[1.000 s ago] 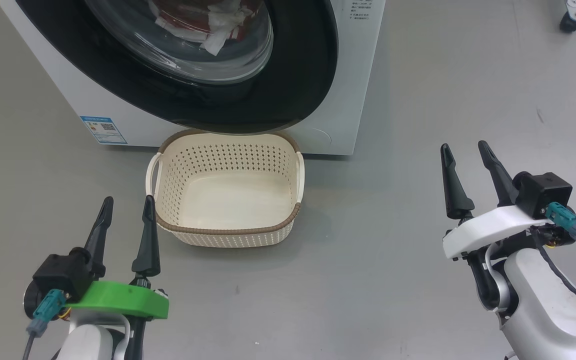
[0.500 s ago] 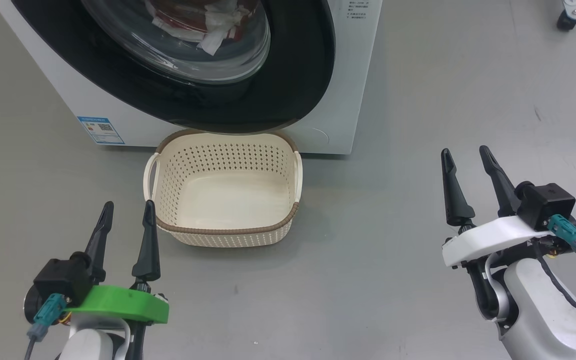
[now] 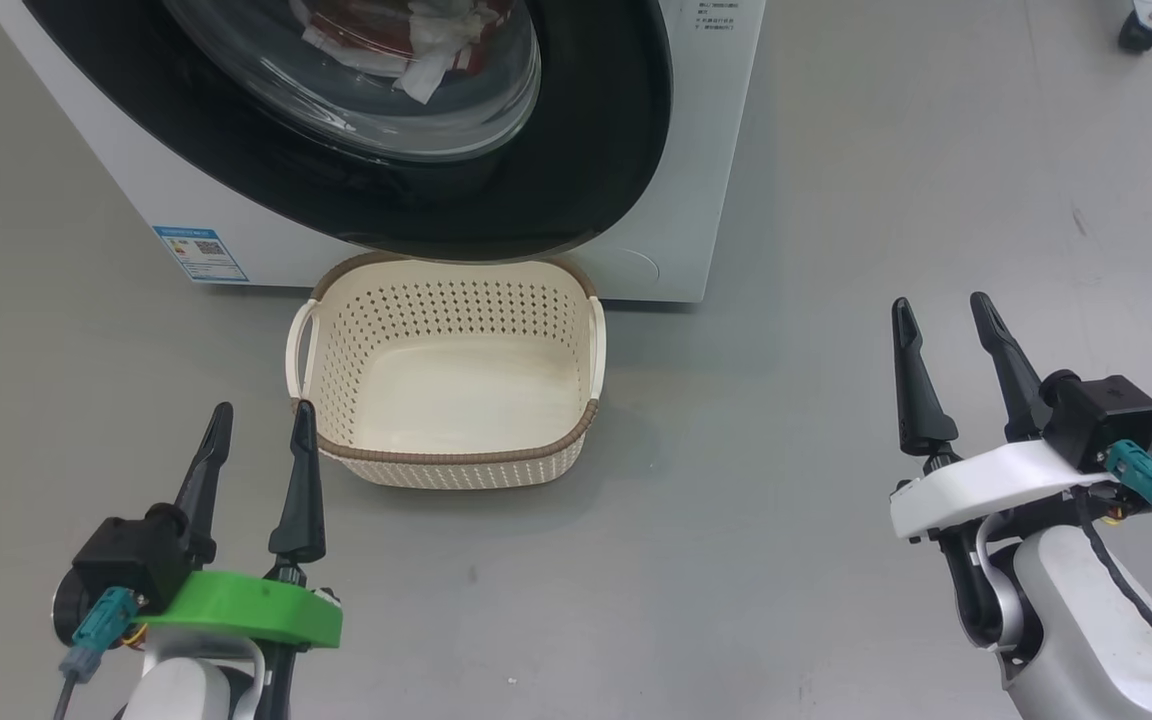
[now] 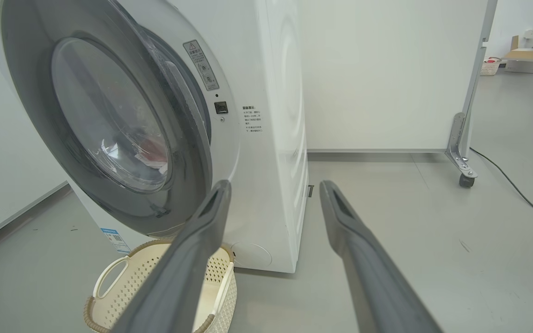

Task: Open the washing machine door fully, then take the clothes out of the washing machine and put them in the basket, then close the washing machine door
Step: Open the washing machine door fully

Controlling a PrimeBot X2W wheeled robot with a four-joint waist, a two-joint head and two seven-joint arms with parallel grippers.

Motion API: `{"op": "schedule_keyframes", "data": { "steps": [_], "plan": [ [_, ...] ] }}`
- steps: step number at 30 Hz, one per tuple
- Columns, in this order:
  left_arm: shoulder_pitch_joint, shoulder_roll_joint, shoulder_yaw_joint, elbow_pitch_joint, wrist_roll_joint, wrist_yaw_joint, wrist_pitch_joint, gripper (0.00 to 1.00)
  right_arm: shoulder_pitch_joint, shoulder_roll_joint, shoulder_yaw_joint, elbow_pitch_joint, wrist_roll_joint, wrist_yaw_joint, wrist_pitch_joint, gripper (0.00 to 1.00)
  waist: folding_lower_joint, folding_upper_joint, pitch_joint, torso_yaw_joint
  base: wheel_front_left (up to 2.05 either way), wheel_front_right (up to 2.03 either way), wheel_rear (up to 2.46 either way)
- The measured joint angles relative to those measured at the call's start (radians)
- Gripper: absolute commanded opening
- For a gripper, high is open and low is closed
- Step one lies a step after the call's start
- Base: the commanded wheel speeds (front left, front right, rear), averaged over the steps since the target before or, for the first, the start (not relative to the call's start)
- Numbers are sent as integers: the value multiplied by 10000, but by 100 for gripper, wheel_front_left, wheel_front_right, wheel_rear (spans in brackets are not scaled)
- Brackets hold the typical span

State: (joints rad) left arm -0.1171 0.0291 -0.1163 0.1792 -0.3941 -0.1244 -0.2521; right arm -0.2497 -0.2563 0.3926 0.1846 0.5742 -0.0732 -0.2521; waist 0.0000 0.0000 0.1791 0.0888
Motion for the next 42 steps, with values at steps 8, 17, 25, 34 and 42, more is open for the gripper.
{"op": "schedule_keyframes", "data": {
  "steps": [8,17,25,34,42],
  "plan": [
    [6,2,-111,-59,0,0,0,100,178,-36,-15,-221,-36,4,0,0,0,0,111,26,0,0,0],
    [-6,8,-339,-165,-2,0,0,100,112,35,-685,-564,851,151,4,0,0,0,523,109,0,0,0],
    [-67,15,-508,-167,-2,0,0,100,-591,708,-1860,-708,3486,558,846,0,0,0,881,269,0,0,0],
    [-414,17,-830,-213,-17,0,0,100,-2137,1024,-2826,-698,5682,479,2276,0,0,0,1311,497,0,0,0],
    [-716,13,-1118,-226,-113,0,0,100,-3742,788,-3195,-495,6374,-33,3404,0,0,0,1844,765,0,0,0]
  ]
}}
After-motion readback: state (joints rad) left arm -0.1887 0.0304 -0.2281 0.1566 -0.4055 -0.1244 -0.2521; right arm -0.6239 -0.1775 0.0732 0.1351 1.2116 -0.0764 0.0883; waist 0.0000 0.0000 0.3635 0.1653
